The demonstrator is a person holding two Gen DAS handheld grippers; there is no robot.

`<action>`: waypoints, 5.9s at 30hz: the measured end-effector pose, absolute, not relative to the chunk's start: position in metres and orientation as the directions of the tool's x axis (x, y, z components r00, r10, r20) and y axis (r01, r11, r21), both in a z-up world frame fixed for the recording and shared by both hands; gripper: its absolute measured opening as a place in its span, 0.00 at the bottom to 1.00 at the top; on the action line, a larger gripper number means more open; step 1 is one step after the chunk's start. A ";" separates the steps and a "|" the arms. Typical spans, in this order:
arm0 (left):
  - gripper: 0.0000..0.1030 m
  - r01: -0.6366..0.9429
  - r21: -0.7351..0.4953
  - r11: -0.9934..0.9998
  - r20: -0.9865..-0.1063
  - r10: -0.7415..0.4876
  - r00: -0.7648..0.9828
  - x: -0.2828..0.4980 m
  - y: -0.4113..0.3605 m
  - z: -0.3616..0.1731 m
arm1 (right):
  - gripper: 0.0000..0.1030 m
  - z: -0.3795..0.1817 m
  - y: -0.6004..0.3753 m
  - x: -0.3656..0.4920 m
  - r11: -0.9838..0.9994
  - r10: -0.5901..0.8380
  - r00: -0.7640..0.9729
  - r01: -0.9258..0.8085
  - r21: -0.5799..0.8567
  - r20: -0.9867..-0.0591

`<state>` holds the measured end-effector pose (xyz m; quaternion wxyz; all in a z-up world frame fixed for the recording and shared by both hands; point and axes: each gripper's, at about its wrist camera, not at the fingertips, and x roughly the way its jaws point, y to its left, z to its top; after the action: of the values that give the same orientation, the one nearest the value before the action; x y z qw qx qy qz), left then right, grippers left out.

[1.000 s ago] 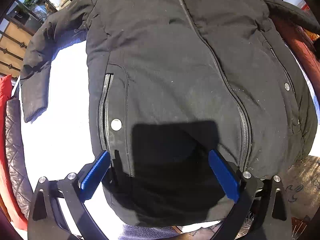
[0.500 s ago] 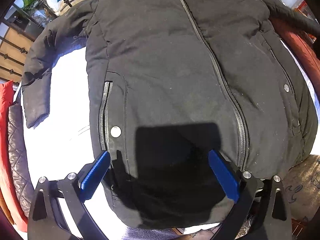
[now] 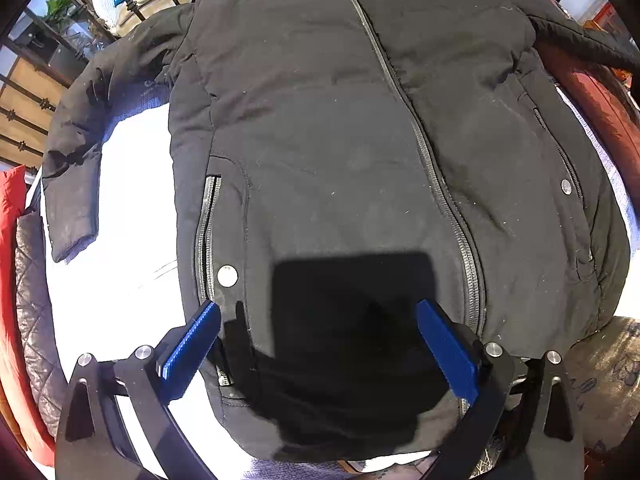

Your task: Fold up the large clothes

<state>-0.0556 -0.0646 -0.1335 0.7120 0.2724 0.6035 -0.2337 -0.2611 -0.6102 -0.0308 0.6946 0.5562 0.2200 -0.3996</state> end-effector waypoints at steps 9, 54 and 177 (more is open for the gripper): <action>0.94 0.610 0.103 0.785 -0.985 -0.007 0.174 -0.044 -0.051 -0.131 | 0.27 0.069 -0.523 -0.071 0.733 -0.368 0.567 0.665 0.146 -0.737; 0.87 0.276 -0.349 0.895 -0.934 -0.356 -0.028 0.188 -0.187 -0.137 | 0.85 -0.098 -0.404 -0.102 0.801 0.054 0.306 0.556 0.224 -0.951; 0.06 -0.238 -0.126 0.963 -0.871 0.007 0.490 0.203 0.309 -0.019 | 0.93 -0.104 -0.287 -0.056 0.915 -0.069 0.239 0.401 0.034 -0.969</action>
<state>0.2031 0.3093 -0.0194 0.8555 -0.1154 0.4996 0.0716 -0.0559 -0.2870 -0.1042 0.7746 0.1390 0.5980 -0.1519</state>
